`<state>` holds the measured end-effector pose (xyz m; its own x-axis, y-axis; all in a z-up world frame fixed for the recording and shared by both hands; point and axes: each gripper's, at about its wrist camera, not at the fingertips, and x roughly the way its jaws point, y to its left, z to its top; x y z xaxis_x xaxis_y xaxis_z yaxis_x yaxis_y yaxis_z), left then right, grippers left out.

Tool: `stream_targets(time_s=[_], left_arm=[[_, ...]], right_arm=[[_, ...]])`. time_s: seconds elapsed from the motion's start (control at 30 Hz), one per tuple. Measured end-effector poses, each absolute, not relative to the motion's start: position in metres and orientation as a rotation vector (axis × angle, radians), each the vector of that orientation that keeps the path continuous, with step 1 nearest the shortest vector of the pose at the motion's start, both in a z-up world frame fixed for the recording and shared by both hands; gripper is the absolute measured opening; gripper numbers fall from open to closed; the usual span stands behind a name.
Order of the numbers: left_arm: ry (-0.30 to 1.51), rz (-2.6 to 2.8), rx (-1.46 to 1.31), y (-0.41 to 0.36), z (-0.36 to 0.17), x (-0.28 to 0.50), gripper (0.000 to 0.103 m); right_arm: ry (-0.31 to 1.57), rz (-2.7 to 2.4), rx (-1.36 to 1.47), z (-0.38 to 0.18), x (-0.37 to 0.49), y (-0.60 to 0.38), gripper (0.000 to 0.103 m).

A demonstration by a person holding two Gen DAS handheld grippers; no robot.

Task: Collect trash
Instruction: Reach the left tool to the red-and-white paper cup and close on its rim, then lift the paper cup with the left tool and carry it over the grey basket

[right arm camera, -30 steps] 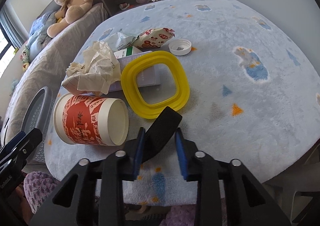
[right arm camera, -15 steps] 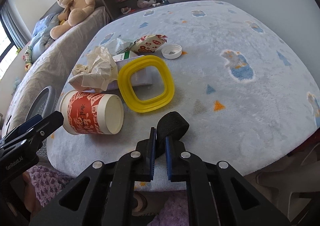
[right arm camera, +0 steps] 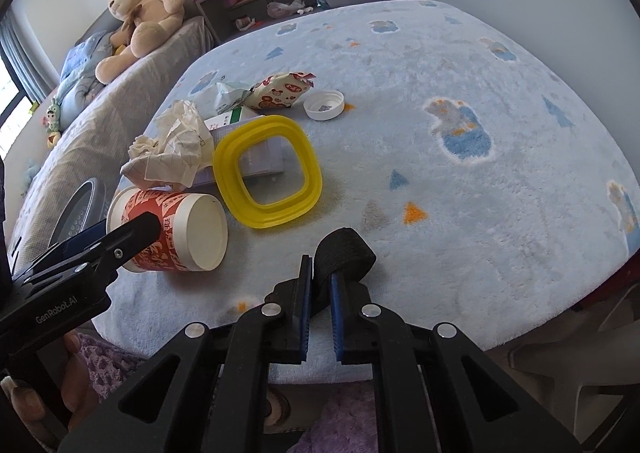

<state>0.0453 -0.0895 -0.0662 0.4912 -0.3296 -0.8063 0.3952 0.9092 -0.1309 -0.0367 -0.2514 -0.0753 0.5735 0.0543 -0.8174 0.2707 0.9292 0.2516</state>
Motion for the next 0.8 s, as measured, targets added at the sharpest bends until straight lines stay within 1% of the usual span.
stream_targets(time_s=[0.07, 0.1, 0.17, 0.3, 0.37, 0.47, 0.6, 0.7, 0.77, 0.8], left_arm=[[0.957, -0.466, 0.065, -0.092, -0.066, 0.045, 0.072], [0.952, -0.478, 0.067, -0.094, -0.065, 0.044, 0.069], [0.946, -0.509, 0.063, -0.096, -0.064, 0.042, 0.054], [0.935, -0.53, 0.069, -0.1, -0.061, 0.038, 0.045], [0.93, -0.54, 0.057, -0.099, -0.058, 0.036, 0.037], [0.931, -0.559, 0.04, -0.097, -0.055, 0.034, 0.029], [0.93, -0.57, 0.031, -0.095, -0.05, 0.03, 0.022], [0.922, -0.577, 0.019, -0.093, -0.045, 0.026, 0.014], [0.918, -0.578, 0.016, -0.09, -0.042, 0.024, 0.004], [0.914, -0.572, 0.019, -0.089, -0.042, 0.023, 0.004]], right_arm=[[0.956, -0.133, 0.375, -0.076, -0.037, -0.254, 0.009], [0.956, -0.134, 0.376, -0.076, -0.037, -0.254, 0.009], [0.955, -0.134, 0.379, -0.077, -0.037, -0.256, 0.009], [0.956, -0.133, 0.382, -0.077, -0.037, -0.256, 0.009], [0.955, -0.133, 0.38, -0.077, -0.037, -0.256, 0.009], [0.954, -0.132, 0.38, -0.077, -0.037, -0.256, 0.009], [0.948, -0.131, 0.377, -0.076, -0.038, -0.255, 0.009], [0.944, -0.132, 0.374, -0.073, -0.039, -0.254, 0.009], [0.939, -0.132, 0.374, -0.071, -0.039, -0.252, 0.009], [0.938, -0.131, 0.372, -0.069, -0.04, -0.251, 0.009]])
